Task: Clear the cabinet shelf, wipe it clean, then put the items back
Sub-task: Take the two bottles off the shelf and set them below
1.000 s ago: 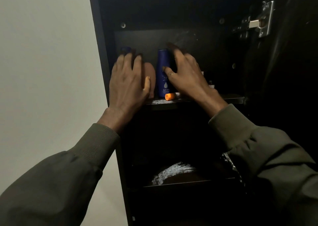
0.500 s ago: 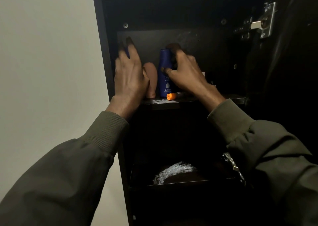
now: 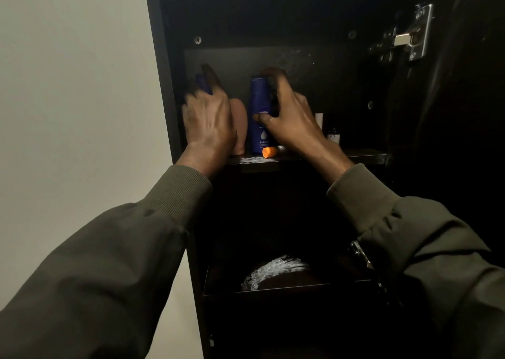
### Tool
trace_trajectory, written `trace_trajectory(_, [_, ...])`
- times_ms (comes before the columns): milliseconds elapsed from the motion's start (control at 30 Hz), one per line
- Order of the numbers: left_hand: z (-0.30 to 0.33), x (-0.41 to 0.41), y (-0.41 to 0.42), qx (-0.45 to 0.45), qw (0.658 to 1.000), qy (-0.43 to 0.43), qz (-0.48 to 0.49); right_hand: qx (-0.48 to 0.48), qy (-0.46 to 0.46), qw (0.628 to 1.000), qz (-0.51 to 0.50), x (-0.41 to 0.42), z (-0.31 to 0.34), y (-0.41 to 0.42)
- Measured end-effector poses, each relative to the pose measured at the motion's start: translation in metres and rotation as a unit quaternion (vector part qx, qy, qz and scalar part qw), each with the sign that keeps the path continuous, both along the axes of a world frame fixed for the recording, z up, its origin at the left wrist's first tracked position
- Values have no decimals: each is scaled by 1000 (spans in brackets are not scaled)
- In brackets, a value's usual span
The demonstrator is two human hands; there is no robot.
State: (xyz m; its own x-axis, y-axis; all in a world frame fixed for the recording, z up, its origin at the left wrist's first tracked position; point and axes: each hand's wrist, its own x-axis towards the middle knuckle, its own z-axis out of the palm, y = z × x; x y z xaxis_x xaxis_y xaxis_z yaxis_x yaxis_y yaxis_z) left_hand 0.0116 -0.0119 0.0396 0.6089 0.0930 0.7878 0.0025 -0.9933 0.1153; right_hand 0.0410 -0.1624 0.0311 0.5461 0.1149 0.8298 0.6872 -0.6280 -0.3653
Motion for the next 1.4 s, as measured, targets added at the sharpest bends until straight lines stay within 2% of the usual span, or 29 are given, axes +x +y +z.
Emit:
trace_trajectory(133, [4,4,2,12,1000,7,5,8,-6,1000,12,4,-4,2])
trace_trajectory(367, [8,-3,-2,-29,998,18,-43,9,4,1000,10,9,-8,10])
trace_trajectory(867, [0,-14,5,-79,983,-44,-157,37,-29,998,32,0,-10,22])
trace_trajectory(1133, [-2,-12,12,-196,958,-33,-207,57,-39,997,30,3,-11,22])
trace_trajectory(1400, [-4,-2,18,-348,899,29,-264,73,-4,996,56,8,-8,16])
